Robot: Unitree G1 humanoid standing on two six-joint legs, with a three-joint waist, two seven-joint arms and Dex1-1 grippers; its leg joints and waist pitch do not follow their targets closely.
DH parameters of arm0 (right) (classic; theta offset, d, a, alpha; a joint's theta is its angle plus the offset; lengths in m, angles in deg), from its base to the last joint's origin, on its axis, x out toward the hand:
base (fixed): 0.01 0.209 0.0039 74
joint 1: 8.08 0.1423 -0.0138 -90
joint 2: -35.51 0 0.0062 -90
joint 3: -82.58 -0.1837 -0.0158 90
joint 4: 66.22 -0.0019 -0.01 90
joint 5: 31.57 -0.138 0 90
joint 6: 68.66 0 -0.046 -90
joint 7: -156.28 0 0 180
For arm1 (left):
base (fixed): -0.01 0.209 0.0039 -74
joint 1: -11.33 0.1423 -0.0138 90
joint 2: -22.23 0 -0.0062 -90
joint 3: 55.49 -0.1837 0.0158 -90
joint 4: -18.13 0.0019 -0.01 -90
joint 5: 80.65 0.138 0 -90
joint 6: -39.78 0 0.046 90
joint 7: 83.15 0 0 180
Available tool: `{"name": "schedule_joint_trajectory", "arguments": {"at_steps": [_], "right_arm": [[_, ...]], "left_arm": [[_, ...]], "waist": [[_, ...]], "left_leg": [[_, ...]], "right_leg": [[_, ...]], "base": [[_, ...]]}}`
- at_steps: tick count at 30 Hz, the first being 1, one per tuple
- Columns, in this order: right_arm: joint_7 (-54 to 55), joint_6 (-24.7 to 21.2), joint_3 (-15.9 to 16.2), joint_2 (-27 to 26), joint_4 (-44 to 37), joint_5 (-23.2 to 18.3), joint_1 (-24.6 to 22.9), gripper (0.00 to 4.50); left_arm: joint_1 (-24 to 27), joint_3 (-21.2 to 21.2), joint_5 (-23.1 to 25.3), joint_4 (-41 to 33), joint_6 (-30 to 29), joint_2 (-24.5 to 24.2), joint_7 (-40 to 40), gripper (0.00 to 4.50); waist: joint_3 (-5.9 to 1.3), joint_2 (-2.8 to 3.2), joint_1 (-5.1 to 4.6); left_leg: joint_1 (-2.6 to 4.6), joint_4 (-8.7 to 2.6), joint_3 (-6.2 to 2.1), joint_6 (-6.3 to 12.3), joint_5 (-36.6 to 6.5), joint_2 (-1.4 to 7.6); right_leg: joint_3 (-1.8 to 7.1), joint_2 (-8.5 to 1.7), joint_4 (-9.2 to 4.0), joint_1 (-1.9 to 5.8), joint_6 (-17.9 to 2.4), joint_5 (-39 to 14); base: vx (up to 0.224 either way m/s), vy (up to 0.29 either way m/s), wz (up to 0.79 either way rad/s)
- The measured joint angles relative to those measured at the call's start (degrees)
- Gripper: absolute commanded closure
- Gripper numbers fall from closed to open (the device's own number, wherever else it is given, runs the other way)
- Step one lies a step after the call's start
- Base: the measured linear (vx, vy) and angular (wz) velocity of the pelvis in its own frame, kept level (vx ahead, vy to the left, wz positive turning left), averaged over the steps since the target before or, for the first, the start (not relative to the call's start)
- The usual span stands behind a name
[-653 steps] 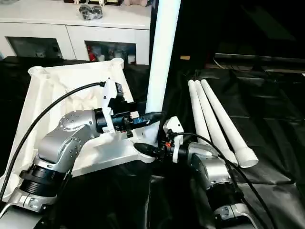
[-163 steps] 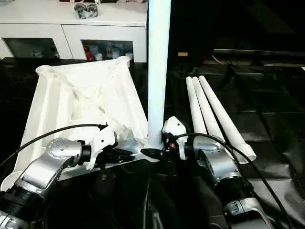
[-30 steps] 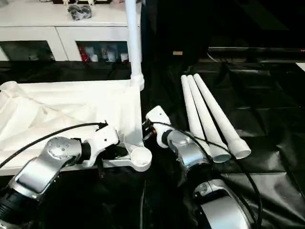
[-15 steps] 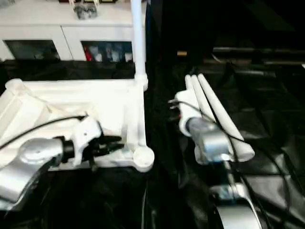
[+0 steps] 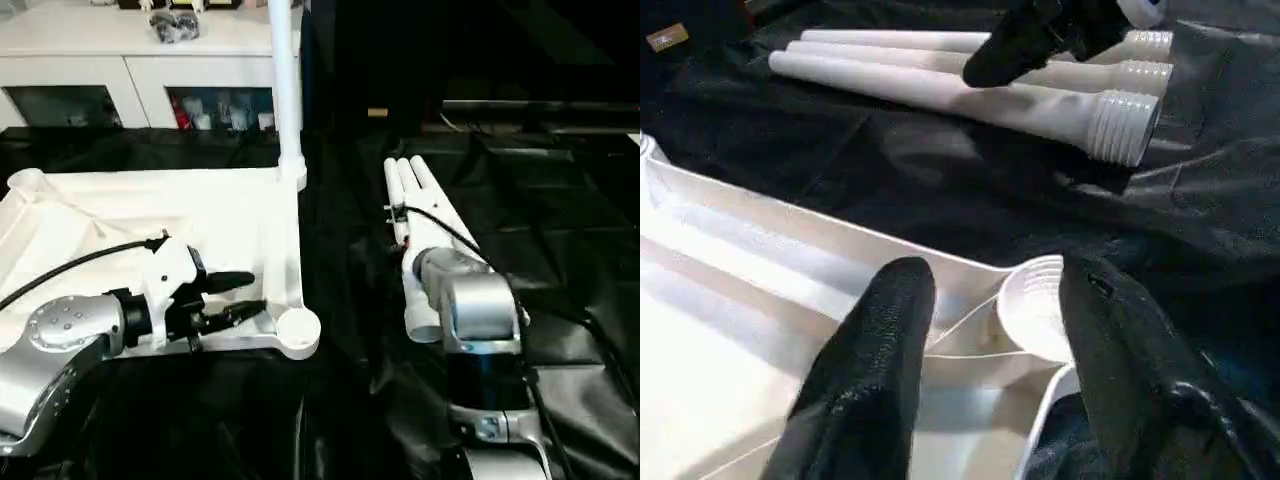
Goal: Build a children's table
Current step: Rotate table base, then pick table leg
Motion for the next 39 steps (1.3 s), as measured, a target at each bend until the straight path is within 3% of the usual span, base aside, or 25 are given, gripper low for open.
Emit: {"name": "schedule_joint_trajectory", "arguments": {"at_steps": [12,27,39], "right_arm": [[0.22,-5.55,-1.1,1.1,-1.09,-0.98,-0.69,0.93],[-2.47,-8.72,-2.79,1.1,3.51,-4.62,0.07,0.93],[-3.6,-8.47,-2.81,1.09,10.05,-5.72,2.2,1.93]], "left_arm": [[1.08,-0.16,-0.67,-0.98,-0.45,-0.13,-1.39,0.74],[1.23,-0.83,-0.28,-2.89,-0.39,-0.61,-2.92,0.74],[1.22,-1.81,-2.17,-4.32,-1.99,-1.49,-1.27,0.62]], "waist": [[-0.01,-0.06,-0.07],[-0.05,-0.22,-0.07],[-0.13,-1.17,0.02]], "left_leg": [[0.04,0.0,0.01,-0.03,0.02,-0.01],[0.07,0.03,0.01,-0.06,0.05,-0.01],[0.09,0.05,0.01,-0.15,0.11,0.0]], "right_leg": [[0.03,0.0,0.06,0.01,0.03,-0.02],[0.03,0.0,0.14,0.02,0.02,-0.01],[0.02,0.0,0.19,0.03,0.0,0.0]], "base": [[0.0,0.0,0.0],[0.0,0.0,0.0],[0.0,0.0,0.0]]}}
